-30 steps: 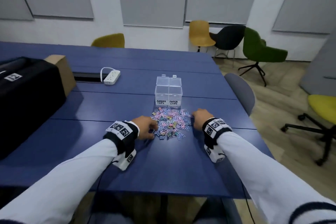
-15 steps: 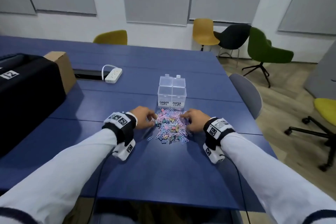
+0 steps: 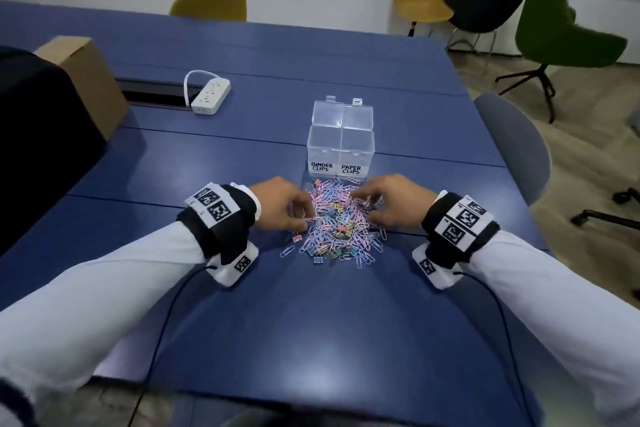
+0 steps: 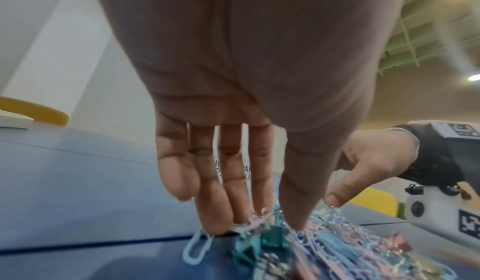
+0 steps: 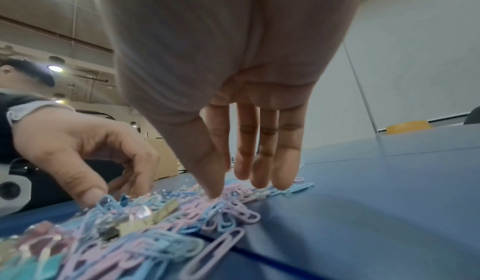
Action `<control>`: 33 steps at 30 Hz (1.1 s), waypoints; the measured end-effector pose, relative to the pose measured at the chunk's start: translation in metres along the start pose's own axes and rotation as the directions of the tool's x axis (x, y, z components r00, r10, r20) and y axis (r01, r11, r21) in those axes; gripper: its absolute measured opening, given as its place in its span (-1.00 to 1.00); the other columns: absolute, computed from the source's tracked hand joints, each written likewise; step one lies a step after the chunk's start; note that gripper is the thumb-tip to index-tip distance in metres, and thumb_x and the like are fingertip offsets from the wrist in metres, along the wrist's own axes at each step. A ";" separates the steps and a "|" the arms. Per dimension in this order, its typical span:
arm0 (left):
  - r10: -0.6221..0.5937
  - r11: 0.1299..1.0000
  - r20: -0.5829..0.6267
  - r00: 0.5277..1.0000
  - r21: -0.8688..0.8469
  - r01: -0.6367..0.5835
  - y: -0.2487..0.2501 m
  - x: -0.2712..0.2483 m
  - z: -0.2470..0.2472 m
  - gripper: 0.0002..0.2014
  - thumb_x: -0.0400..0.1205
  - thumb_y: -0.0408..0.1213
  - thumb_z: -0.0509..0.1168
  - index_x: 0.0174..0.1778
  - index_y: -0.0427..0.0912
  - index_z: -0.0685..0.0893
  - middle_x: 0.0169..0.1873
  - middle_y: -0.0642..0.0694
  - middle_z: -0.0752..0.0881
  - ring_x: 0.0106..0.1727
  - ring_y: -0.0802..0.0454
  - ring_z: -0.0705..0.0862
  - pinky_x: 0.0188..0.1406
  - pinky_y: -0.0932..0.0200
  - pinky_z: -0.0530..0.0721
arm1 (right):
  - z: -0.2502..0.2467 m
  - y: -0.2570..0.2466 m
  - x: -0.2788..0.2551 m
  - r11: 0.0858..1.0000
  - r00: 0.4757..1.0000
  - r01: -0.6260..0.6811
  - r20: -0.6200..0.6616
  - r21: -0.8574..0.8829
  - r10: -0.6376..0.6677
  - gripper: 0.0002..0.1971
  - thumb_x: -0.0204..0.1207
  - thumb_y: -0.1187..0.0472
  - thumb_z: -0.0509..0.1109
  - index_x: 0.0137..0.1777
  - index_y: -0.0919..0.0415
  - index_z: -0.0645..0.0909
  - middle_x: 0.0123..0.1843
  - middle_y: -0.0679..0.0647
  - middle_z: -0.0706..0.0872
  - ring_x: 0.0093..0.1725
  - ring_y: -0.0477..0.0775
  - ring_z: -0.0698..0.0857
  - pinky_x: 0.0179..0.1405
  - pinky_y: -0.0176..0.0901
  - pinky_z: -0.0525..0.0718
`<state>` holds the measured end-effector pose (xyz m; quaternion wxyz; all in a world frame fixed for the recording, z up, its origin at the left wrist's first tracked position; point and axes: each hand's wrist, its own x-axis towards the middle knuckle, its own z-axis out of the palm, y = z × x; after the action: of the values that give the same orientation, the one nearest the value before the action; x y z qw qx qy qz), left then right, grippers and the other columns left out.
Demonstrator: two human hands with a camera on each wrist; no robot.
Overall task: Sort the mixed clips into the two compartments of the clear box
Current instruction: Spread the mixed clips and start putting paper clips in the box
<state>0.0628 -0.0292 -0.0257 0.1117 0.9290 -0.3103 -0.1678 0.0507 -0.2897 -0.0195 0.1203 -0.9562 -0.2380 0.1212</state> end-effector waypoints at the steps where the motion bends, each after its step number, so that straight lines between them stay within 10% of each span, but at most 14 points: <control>1: 0.004 1.000 -0.015 1.000 -0.014 -0.004 -0.001 0.002 -0.002 -0.73 0.53 -0.03 0.41 0.13 0.03 0.71 -0.20 0.13 0.67 -0.26 0.20 0.60 -0.01 0.19 0.67 | -0.001 0.002 0.002 1.000 1.000 0.013 0.014 -0.008 -0.013 -0.51 0.42 0.15 0.46 0.38 -0.02 0.58 0.18 0.02 0.66 0.03 -0.02 0.65 0.17 -0.03 0.66; 8: 0.013 1.000 -0.092 0.996 0.024 -0.011 0.002 0.038 -0.022 -0.69 0.53 -0.01 0.38 0.19 0.07 0.67 -0.04 0.09 0.67 -0.19 0.16 0.58 0.01 0.07 0.71 | -0.001 0.001 0.012 0.994 0.996 0.071 0.056 -0.088 -0.066 -0.56 0.50 0.05 0.40 0.40 -0.07 0.56 0.21 0.02 0.62 0.17 0.03 0.61 0.16 -0.09 0.60; 14: 0.093 0.969 0.068 0.993 0.221 -0.106 0.006 0.056 -0.022 -0.56 0.56 0.03 0.32 0.39 0.14 0.56 0.17 0.01 0.55 0.14 0.04 0.57 0.01 0.01 0.68 | -0.002 0.003 0.017 0.995 0.997 0.076 0.013 -0.069 -0.075 -0.63 0.50 0.03 0.38 0.32 -0.08 0.62 0.13 -0.01 0.62 0.08 0.04 0.64 -0.02 -0.15 0.57; 22: 0.194 0.960 0.029 0.981 0.198 -0.195 -0.009 0.060 -0.020 -0.86 0.57 0.03 0.36 -0.03 0.12 0.72 -0.25 0.22 0.55 -0.21 0.17 0.58 -0.27 0.20 0.58 | -0.004 0.004 0.028 0.989 0.993 0.105 0.067 -0.105 -0.098 -0.56 0.47 -0.10 0.40 0.37 -0.16 0.56 0.26 -0.10 0.56 0.17 -0.04 0.59 -0.03 -0.14 0.56; 33: 0.212 0.977 -0.018 0.977 0.009 -0.212 -0.012 0.055 -0.040 -0.86 0.57 -0.01 0.34 -0.09 0.04 0.73 -0.28 0.14 0.73 -0.31 0.23 0.63 -0.26 0.22 0.65 | 0.001 -0.004 0.031 0.998 0.998 0.047 0.029 0.038 -0.048 -0.82 0.51 0.18 0.43 0.09 0.12 0.73 0.02 0.06 0.75 0.00 0.04 0.67 0.08 -0.11 0.64</control>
<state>0.1259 -0.0499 -0.0065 0.1288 0.8925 -0.4072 -0.1451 0.0750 -0.2712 -0.0244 0.1374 -0.9459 -0.2601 0.1368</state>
